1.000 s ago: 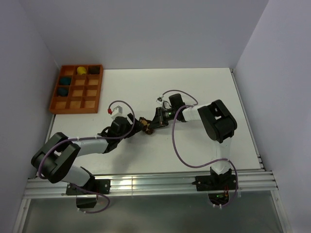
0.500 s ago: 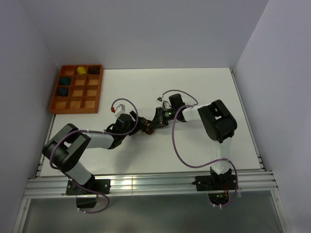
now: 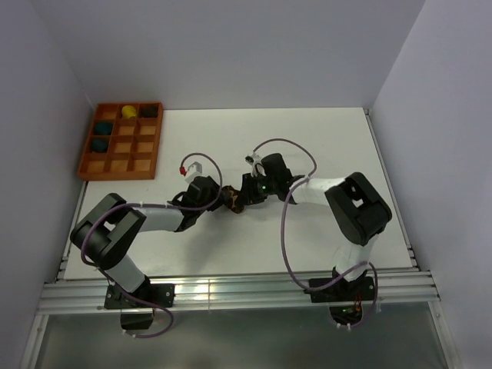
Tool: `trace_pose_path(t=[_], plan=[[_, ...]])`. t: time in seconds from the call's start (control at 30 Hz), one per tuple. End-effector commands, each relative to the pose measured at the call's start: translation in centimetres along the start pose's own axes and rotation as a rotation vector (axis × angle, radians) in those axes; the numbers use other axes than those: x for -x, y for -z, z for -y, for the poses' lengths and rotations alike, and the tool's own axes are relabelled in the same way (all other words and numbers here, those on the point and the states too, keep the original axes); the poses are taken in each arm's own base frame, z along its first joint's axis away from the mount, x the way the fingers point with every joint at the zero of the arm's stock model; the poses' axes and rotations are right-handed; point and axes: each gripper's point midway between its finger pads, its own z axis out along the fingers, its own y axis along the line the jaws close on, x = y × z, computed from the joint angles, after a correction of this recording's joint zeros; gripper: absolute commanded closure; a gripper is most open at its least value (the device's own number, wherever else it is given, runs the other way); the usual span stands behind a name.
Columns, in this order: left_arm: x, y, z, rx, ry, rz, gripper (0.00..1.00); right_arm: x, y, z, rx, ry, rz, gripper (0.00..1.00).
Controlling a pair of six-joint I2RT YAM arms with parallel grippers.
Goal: Roll the socks
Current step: Roll the sock at the center of the board.
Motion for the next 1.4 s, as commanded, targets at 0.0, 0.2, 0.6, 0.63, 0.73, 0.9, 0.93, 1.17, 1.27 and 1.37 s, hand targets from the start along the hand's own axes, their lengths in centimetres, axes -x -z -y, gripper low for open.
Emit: trace_pose_path(t=[0.0,0.2,0.6,0.63,0.73,0.9,0.93,1.17,1.27,1.37], plan=[[-1.2,-0.1,-2.2,0.096,-0.055,-0.044,0.77,0.5,1.6,1.8,-0.211,0.146,0.098,0.66],[-1.2,-0.1,-2.5,0.123,-0.087,-0.054,0.78,2.5,3.8,-0.9,-0.302,0.351,0.252,0.43],[-1.1,0.0,-1.2,0.103,-0.119,-0.071,0.79,2.3,3.6,-3.0,-0.417,0.66,0.297,0.39],[-1.1,-0.1,-1.1,0.103,-0.118,-0.072,0.79,2.1,3.2,-2.8,-0.423,0.67,0.285,0.39],[-1.1,0.0,-1.0,0.1,-0.122,-0.075,0.79,1.5,2.2,-2.9,-0.436,0.71,0.262,0.38],[-1.3,-0.1,-0.8,0.092,-0.12,-0.082,0.79,0.2,0.7,-1.9,-0.492,0.744,0.208,0.38],[-1.3,-0.1,-0.8,0.092,-0.119,-0.085,0.79,0.0,0.5,-1.9,-0.502,0.75,0.203,0.38],[-1.3,0.0,-0.4,0.072,-0.113,-0.09,0.78,-1.7,-1.1,0.4,-0.605,0.768,0.129,0.48],[-1.2,0.2,-0.1,0.061,-0.111,-0.087,0.75,-2.3,-1.1,0.5,-0.597,0.756,0.115,0.76],[-0.9,0.4,0.3,0.048,-0.106,-0.08,0.71,-2.6,-1.1,0.6,-0.589,0.748,0.101,1.0]])
